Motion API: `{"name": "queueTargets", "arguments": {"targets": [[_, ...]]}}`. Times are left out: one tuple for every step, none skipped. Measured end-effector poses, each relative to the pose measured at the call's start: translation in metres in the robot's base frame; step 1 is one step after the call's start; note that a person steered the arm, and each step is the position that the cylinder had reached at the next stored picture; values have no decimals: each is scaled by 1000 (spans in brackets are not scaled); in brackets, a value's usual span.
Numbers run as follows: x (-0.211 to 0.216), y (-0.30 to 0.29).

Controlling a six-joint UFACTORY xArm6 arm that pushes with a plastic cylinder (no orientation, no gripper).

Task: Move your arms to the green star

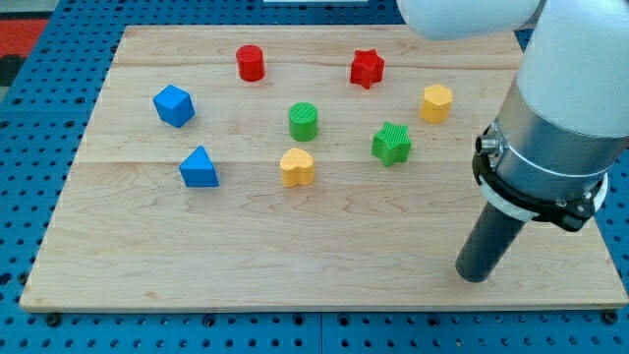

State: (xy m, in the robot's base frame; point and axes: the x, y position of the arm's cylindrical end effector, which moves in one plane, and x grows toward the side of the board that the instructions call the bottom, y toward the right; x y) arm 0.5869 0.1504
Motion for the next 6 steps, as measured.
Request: {"name": "queueTargets", "arguments": {"targets": [[0, 2], [0, -1], [-3, -15], [-12, -17], [-49, -16], [-107, -35]]}}
